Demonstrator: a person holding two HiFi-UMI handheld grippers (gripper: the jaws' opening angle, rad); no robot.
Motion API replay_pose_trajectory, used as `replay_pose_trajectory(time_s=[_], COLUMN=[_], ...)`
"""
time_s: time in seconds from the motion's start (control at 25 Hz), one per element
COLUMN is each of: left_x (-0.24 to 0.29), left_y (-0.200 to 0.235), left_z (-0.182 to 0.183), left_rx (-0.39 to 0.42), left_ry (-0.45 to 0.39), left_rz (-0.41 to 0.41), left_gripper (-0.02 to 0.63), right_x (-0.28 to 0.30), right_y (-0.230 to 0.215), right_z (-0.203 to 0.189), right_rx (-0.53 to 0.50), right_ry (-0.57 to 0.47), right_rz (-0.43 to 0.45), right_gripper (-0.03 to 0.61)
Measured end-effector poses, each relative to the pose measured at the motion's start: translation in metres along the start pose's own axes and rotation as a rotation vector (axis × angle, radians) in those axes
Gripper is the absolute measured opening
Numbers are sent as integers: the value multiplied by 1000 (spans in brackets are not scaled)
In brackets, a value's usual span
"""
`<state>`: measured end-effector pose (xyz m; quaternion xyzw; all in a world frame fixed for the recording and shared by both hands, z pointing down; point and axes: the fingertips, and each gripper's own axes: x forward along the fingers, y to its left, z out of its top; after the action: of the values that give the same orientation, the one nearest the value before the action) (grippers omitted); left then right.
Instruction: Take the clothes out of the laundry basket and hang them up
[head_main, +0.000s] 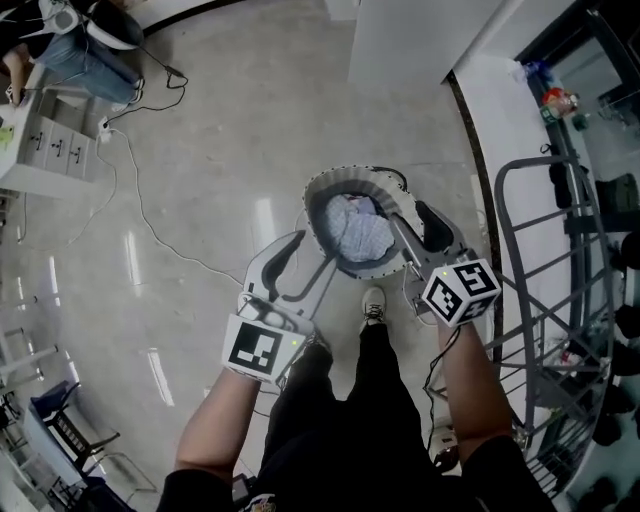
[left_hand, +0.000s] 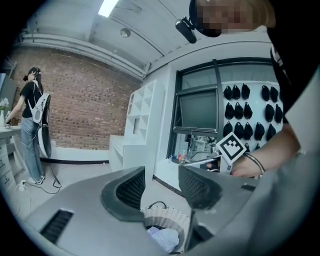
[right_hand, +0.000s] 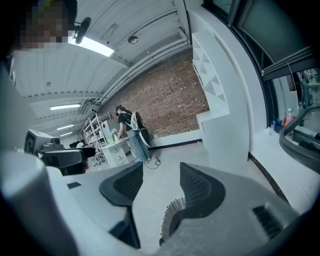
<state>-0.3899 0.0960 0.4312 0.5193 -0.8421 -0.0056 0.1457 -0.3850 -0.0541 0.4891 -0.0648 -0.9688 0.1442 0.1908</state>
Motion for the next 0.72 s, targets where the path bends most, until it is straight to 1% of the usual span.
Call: replay_pose_trajectory(time_s=[0.12, 0.24, 0.36, 0.52, 0.72], left_x=[21, 37, 52, 73, 103], left_y=[7, 11, 19, 26, 32], left_z=[-19, -44, -70, -110, -159], left_rx=[-10, -37, -52, -46, -30], left_ry=[20, 46, 68, 106, 138], left_rz=[37, 82, 108, 123, 109], left_gripper=[199, 199, 199, 199, 199], right_x=[24, 43, 61, 82, 110], right_y=[-25, -47, -65, -88, -119], right_z=[-18, -44, -68, -107, -165], right_rx=[-3, -9, -12, -18, -15], right_ry=[27, 67, 95, 135, 200], right_rz=[25, 54, 72, 87, 88], right_gripper=[238, 238, 238, 239, 249])
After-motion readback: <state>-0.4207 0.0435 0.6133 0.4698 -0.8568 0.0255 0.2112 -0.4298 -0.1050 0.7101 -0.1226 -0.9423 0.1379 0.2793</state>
